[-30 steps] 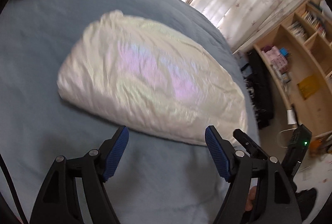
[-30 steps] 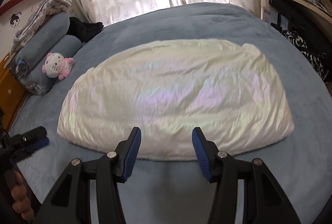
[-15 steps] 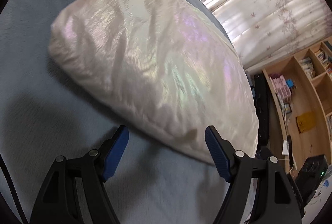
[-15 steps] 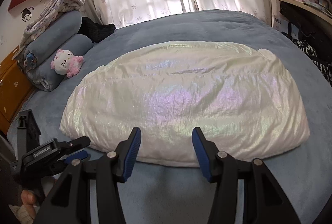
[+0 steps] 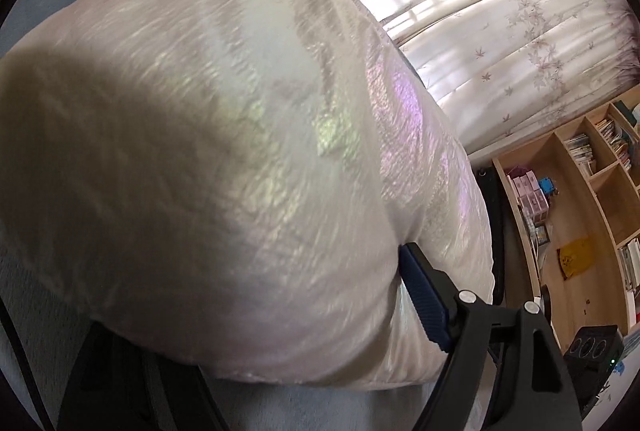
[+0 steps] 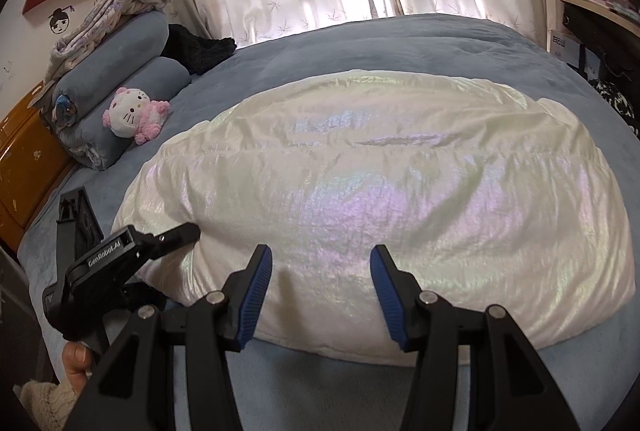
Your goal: Fold large clothes
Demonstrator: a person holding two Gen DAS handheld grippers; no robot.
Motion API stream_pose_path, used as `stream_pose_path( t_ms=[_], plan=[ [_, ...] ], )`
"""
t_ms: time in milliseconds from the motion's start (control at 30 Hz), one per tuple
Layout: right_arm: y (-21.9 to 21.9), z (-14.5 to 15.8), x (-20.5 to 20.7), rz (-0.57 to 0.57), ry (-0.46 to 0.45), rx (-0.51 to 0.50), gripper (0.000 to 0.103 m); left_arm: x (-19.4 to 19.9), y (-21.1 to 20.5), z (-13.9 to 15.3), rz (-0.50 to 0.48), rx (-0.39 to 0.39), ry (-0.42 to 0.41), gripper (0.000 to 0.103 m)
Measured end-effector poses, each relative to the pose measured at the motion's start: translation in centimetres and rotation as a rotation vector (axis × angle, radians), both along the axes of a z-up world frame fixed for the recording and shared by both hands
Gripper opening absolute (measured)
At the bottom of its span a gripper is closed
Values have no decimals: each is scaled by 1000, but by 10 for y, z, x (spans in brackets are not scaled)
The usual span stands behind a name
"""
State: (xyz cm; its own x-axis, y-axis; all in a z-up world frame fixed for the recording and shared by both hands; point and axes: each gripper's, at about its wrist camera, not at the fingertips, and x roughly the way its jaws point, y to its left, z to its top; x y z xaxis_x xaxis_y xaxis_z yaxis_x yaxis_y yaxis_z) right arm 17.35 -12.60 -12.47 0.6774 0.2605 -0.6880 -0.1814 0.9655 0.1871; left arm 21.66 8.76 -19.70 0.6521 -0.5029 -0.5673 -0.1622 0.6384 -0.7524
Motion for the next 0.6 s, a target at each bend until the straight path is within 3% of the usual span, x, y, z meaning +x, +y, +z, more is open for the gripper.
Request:
stream_pose_path(
  t_ms=[400,600],
  plan=[
    [4,-2,4,-12,15,14,51,-13,6,7,5,-76,3,79],
    [1,-4,3,-21,28,20,51,-20,21,4,38,-160,-6,79]
  ],
)
